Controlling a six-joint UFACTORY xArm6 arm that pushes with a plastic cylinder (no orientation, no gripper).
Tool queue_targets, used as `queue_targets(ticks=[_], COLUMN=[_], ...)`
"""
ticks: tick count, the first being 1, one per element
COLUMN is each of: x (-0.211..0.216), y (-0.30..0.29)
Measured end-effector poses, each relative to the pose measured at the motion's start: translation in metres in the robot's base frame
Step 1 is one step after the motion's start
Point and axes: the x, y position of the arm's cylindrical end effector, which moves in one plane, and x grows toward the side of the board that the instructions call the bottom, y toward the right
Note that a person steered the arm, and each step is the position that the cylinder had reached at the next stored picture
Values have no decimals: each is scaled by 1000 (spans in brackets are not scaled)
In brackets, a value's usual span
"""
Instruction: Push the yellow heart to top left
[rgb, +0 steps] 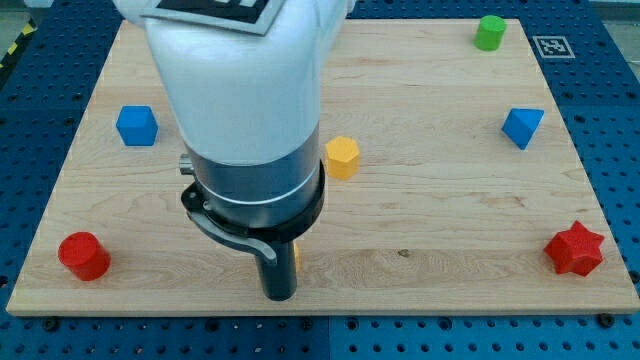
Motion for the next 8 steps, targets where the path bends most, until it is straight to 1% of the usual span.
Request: queue_targets(ticks=[1,2,3,5,6,8], x=[-6,-19,-37,-39,-55,-86], y=[7,17,15,-14,-24,-24])
